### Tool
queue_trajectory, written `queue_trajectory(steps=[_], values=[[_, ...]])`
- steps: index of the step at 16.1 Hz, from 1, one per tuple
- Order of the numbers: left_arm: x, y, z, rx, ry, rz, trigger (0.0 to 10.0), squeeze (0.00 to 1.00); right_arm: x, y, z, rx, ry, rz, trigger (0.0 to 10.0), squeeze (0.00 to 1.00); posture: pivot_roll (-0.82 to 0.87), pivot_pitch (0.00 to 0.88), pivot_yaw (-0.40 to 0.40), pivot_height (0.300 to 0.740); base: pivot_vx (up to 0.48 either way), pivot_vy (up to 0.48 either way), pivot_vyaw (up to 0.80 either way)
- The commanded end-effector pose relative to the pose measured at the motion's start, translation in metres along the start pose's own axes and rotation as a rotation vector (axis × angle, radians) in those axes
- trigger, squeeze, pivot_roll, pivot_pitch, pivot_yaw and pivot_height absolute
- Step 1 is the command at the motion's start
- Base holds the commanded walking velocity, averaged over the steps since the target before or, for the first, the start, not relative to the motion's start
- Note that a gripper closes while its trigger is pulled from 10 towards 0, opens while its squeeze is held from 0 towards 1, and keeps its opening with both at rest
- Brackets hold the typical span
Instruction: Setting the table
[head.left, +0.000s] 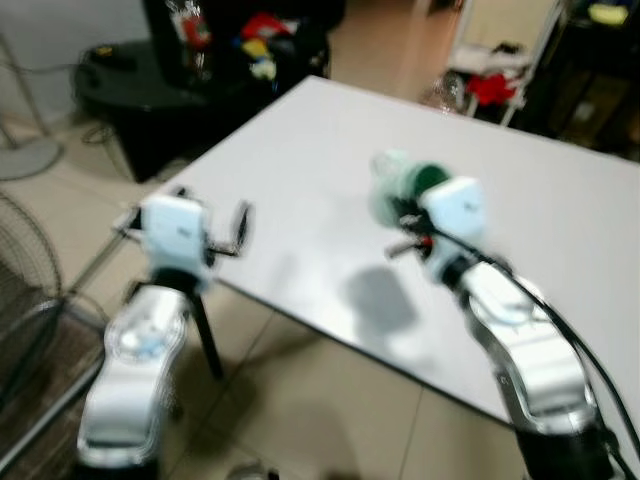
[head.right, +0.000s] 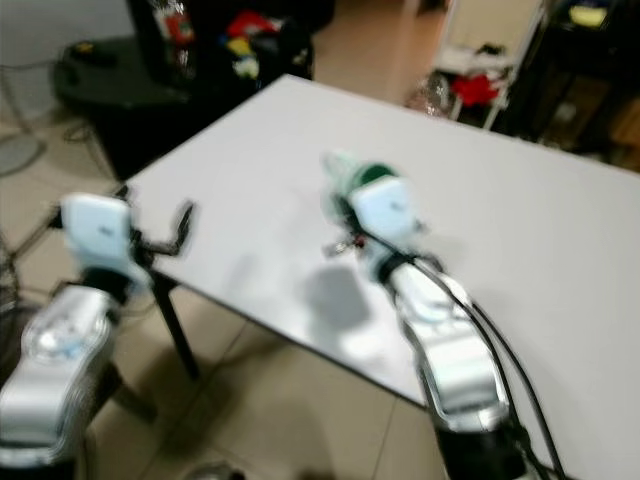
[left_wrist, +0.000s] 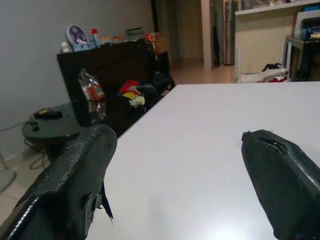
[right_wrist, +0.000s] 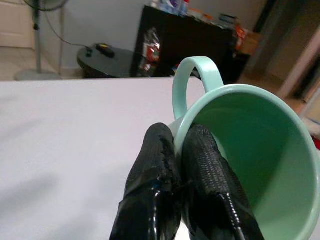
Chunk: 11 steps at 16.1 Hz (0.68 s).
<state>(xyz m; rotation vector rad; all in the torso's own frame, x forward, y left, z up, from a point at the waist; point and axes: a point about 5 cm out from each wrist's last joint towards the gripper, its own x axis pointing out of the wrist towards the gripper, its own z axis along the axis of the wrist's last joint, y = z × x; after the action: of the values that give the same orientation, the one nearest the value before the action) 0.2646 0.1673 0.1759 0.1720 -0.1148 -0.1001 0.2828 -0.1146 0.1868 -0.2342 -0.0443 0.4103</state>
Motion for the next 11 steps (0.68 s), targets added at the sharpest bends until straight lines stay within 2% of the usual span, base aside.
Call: queue_trajectory(steps=[1,4,6,7,9,11], values=[[0.001,-0.006,0.001,-0.006,-0.004,-0.036,10.0,0.0,-0.001,-0.01,-0.003,-0.007,0.024,-0.015,10.0,0.0,-0.01,0.025,-0.003,0.74,0.0,0.0,0.0],[0.002,-0.003,0.002,0.033,0.003,-0.09,10.0,0.0,0.006,-0.01,-0.005,-0.02,0.061,0.056,10.0,0.0,-0.02,0.025,0.005,0.74,0.0,0.0,0.0],[0.006,0.0,0.002,0.046,0.012,-0.128,10.0,0.0,0.017,-0.012,-0.008,-0.077,0.114,0.127,10.0,0.0,-0.03,0.029,0.015,0.74,0.0,0.0,0.0],[0.012,-0.003,0.005,0.039,0.025,-0.17,10.0,0.0,0.033,-0.02,-0.009,-0.127,0.154,0.162,10.0,0.0,-0.03,0.035,0.024,0.74,0.0,0.0,0.0],[0.014,-0.011,0.006,0.06,0.03,-0.252,10.0,0.0,0.053,-0.032,-0.009,-0.221,0.196,0.173,10.0,0.0,-0.04,0.042,0.017,0.74,0.0,0.0,0.0],[0.017,-0.015,0.003,0.096,0.036,-0.281,10.0,0.0,0.071,-0.04,-0.007,-0.261,0.23,0.206,10.0,0.0,-0.04,0.057,0.008,0.74,0.0,0.0,0.0]])
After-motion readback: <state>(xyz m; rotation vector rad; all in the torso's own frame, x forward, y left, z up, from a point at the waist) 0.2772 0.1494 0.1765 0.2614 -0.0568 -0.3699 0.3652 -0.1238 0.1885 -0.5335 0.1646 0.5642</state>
